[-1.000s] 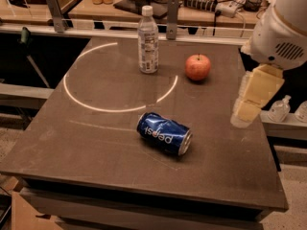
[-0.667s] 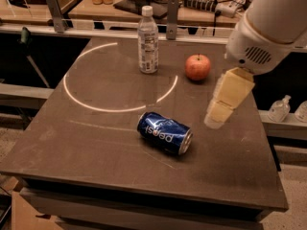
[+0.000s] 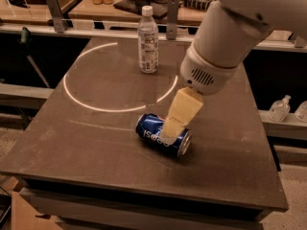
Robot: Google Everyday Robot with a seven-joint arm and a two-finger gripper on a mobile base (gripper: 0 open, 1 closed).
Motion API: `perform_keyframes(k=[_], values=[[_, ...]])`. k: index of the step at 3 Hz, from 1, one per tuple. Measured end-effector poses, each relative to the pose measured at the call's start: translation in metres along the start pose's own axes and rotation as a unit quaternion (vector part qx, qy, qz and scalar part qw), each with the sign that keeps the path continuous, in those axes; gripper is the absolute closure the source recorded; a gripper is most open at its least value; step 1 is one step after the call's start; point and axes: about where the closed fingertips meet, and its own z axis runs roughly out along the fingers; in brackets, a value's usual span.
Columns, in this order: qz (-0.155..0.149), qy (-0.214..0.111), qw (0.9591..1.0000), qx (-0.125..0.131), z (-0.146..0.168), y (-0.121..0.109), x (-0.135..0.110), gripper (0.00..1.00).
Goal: Place pepsi can upright
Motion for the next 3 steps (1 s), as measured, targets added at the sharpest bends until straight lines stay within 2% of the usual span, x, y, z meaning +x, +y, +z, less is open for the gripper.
perform_keyframes(k=[2, 3], values=[[-0.011, 0.023, 0.9996, -0.014, 0.051, 0.031, -0.03, 0.0], [-0.017, 0.036, 0.9991, -0.012, 0.072, 0.038, -0.037, 0.0]])
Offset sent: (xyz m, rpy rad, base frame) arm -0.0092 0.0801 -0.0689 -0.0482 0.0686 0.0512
